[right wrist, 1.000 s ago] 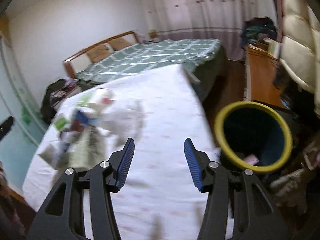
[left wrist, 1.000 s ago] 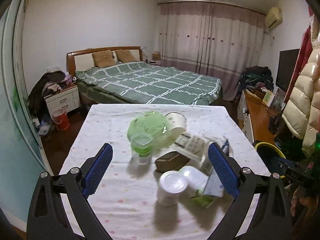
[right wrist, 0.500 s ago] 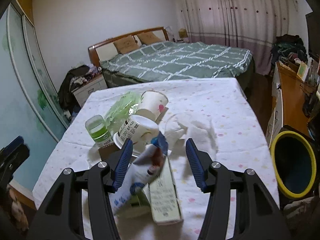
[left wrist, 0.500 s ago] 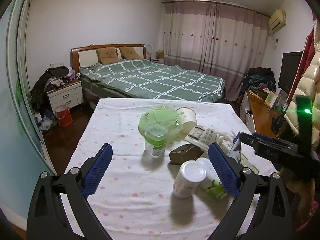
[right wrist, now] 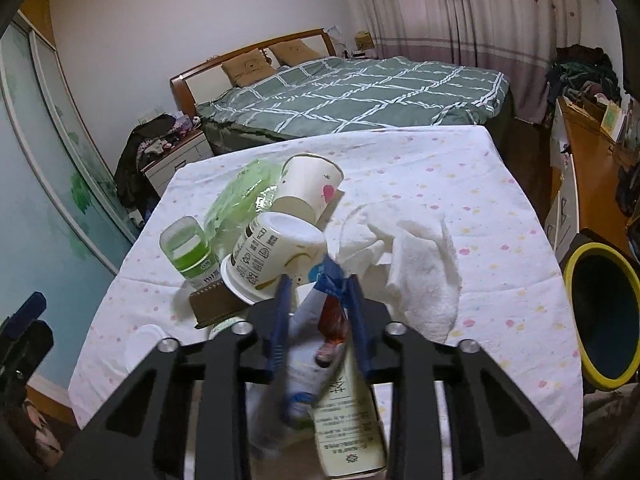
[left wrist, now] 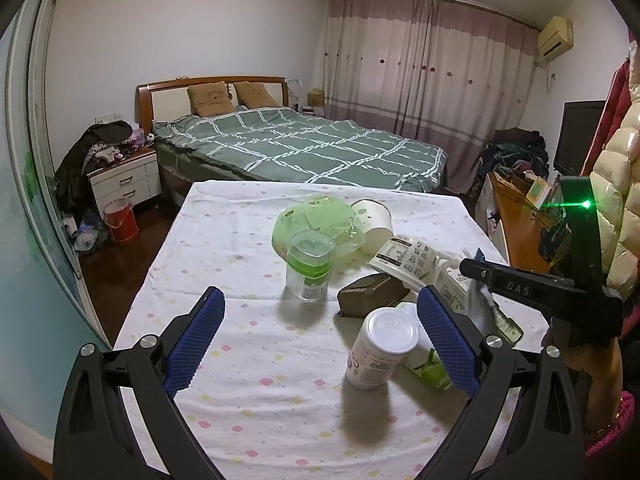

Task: Collect trash
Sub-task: 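Grasp the white tube box on the table with the right gripper, then carry the white tube box over the bin and open the right gripper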

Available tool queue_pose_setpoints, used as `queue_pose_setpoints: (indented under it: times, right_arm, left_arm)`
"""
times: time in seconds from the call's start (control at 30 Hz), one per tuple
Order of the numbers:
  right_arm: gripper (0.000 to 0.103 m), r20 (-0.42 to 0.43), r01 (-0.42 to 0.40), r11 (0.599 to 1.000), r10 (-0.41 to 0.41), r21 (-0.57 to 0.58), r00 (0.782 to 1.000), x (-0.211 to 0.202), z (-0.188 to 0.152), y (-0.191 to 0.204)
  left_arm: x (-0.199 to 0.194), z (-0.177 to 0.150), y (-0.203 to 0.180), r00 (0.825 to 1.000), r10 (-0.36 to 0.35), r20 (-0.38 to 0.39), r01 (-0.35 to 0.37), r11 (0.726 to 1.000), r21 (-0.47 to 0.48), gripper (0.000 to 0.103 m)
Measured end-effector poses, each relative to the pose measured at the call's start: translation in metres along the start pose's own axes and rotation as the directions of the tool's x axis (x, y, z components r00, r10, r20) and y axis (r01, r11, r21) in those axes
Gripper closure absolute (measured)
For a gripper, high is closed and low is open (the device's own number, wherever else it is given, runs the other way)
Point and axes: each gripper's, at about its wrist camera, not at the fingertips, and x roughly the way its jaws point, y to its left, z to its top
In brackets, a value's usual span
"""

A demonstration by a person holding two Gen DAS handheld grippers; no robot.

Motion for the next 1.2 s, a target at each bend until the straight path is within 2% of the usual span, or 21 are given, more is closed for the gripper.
queue_pose_setpoints:
  times: [0.27,0.53,0.7,0.8,1.0,1.2]
  right_arm:
    - [0.082,0.053,-0.063,0.998,0.062,0.016,0.997,-0.022,0.001,0.001]
    - [0.082,0.143,-0.041,0.999,0.036,0.032,0.989,-0.057,0.007,-0.018]
    - [0.082,0.179,0.040,0.996,-0.054,0.077,0.982,-0.075,0.008,-0.058]
    - [0.082,0.180,0.117,0.985,-0.139,0.126,0.974,-0.081,0.008,-0.094]
    - [0.082,0.145,0.264,0.932,-0.305,0.248,0.941,-0.083,0.004,-0.179]
    - [0.082,0.080,0.369,0.869,-0.415,0.330,0.907,-0.070,-0.001,-0.256]
  left_arm:
    - [0.003,-0.004,0.002,1.000,0.001,-0.006,-0.001,1.000,-0.001,0.008]
    - [0.007,-0.006,-0.007,1.000,-0.002,-0.019,0.002,1.000,0.016,0.007]
    - [0.009,-0.006,-0.009,1.000,0.001,-0.019,-0.001,1.000,0.020,0.007]
    - [0.009,-0.007,-0.010,1.000,-0.003,-0.022,0.004,1.000,0.021,0.007]
    - [0.015,-0.006,-0.026,0.999,-0.008,-0.038,0.010,0.999,0.049,0.007]
    - [0.021,-0.006,-0.042,0.998,-0.011,-0.054,0.015,0.997,0.077,0.007]
